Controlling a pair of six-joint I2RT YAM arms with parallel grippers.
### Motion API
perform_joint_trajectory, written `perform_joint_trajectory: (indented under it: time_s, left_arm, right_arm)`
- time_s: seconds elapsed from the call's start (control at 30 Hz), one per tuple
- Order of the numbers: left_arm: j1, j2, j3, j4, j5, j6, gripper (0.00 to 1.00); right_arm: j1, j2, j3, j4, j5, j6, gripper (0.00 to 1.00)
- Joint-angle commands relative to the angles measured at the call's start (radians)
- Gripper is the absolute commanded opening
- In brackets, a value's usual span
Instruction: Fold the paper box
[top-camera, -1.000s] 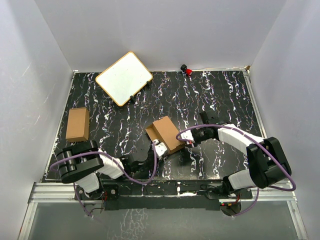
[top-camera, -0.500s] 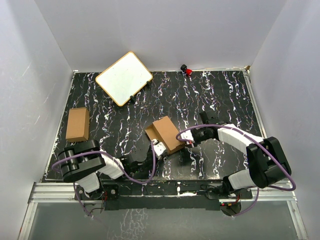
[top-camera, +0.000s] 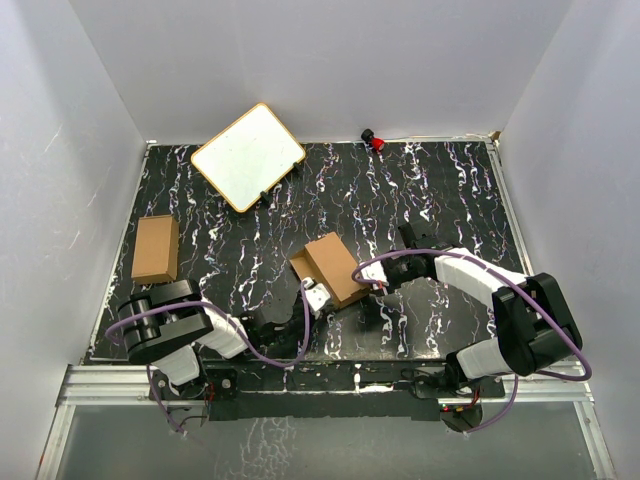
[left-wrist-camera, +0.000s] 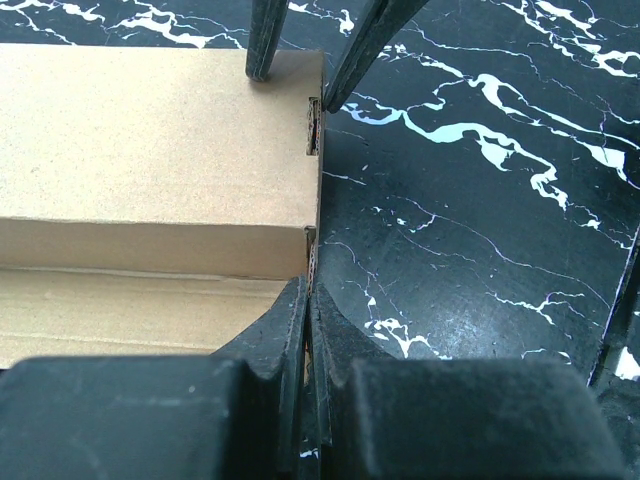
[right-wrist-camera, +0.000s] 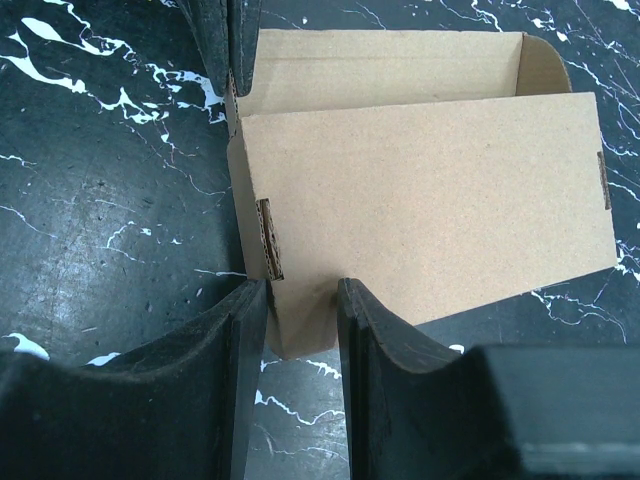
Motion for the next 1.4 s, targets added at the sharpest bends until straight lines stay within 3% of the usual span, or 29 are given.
perform_joint_trajectory:
  time_s: [0.0, 0.9, 1.17, 1.37]
  left_arm:
    - [0.007, 0.008, 0.001, 0.038, 0.013, -0.021, 0.0]
    - [0.017, 0.024, -0.021, 0.095, 0.03, -0.035, 0.0]
    - [0.017, -0.005, 0.031, 0.006, 0.028, -0.044, 0.0]
    - [0.017, -0.051, 0.085, -0.152, 0.005, -0.069, 0.0]
  right_arm:
    - [0.004, 0.02, -0.001, 0.001, 0.016, -0.023, 0.38]
    - [0.009, 0.029, 0.002, -0.002, 0.022, -0.023, 0.38]
    - [0.01, 0.032, 0.004, -0.006, 0.02, -0.024, 0.38]
    - [0.013, 0.032, 0.004, -0.007, 0.019, -0.026, 0.38]
